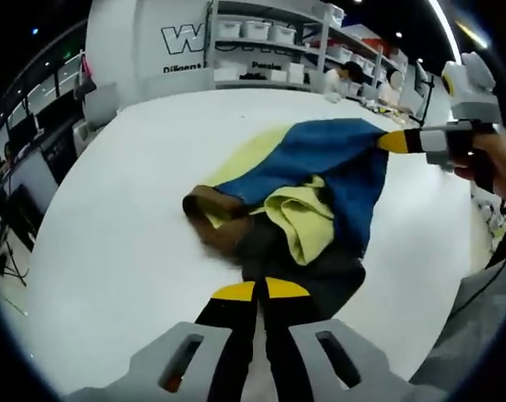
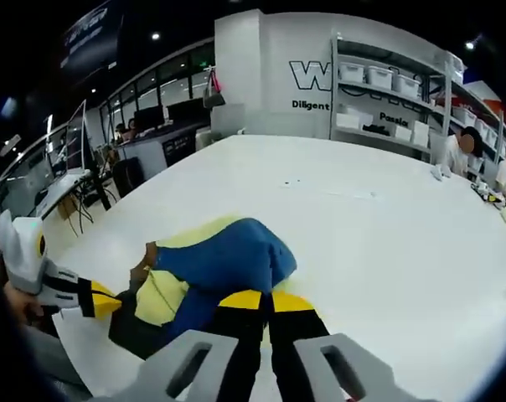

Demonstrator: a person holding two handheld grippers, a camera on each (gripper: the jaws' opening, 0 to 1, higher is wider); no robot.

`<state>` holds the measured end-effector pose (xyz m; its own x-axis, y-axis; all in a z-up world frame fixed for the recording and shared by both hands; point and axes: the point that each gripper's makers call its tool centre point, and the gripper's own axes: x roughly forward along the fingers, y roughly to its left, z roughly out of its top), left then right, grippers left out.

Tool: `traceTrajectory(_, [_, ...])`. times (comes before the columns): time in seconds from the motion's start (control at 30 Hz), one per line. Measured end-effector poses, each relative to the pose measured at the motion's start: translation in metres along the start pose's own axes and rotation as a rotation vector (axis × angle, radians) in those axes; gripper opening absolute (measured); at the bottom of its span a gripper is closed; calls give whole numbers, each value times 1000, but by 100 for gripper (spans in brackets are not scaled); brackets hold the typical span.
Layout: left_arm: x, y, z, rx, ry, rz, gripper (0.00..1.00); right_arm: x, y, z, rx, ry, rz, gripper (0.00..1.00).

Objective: Fold the garment on the visible template until the final outline fits inside the template.

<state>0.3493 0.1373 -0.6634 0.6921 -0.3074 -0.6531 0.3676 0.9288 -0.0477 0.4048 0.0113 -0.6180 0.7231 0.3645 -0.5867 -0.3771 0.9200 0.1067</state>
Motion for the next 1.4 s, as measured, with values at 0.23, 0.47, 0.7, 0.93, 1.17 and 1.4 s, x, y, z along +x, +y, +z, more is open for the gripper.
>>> traceTrajectory(0.23, [-9,1,2,4,26,-22,5,-14,-14,11,-18,-10,-32,0])
traceTrajectory(0.47, [-37,49,-4,-36,77,12,5,-34,-59,32,-30,-30,-120,0])
traceTrajectory(0.7, [-70,116,-11,121,167,179,5,-54,-93,27,-6,-11,-191,0])
traceTrajectory(0.93, [-79,162,-22,234,239,305,5,-65,-109,21,-17,17,-216,0])
traceTrajectory(1.17, [-80,183,-16,216,222,347,5,-72,-124,19,-5,23,-245,0])
traceTrajectory(1.4, [-80,200,-16,269,247,399,5,-84,-143,15,9,39,-289,0])
